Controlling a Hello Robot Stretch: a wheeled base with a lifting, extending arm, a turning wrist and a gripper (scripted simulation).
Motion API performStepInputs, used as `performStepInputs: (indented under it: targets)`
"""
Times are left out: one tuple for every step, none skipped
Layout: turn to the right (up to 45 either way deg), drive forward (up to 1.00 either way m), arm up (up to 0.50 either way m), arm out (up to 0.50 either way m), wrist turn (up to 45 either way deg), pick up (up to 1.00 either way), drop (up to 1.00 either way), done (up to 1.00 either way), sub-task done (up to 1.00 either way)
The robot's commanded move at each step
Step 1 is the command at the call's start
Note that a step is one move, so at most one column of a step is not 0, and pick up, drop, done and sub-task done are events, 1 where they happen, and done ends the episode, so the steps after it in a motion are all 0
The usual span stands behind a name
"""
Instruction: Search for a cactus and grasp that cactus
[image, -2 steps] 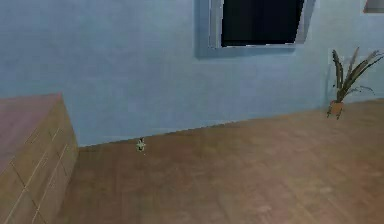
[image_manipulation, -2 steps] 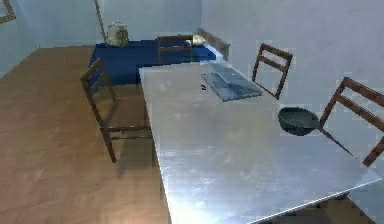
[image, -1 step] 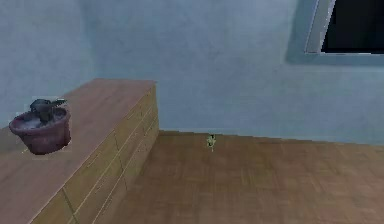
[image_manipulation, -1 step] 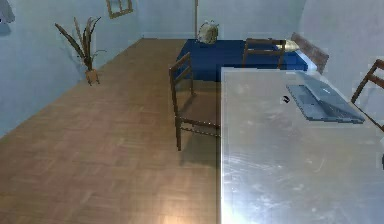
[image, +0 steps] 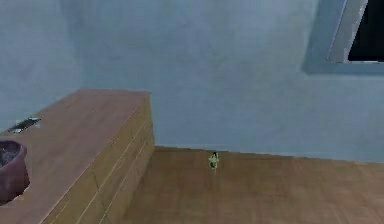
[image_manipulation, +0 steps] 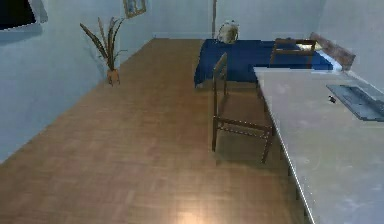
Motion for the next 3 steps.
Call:
performStepInputs:
  targets:
    - [-45.0, 0.00, 0.00, 0.00, 0.0, 0.00, 0.00, 0.00, 0.00]
    - [-36.0, 0.00, 0.00, 0.00, 0.0, 0.00, 0.00, 0.00, 0.00]
    - [0.0, 0.10, 0.00, 0.00, 0.0, 0.00, 0.00, 0.00, 0.00]
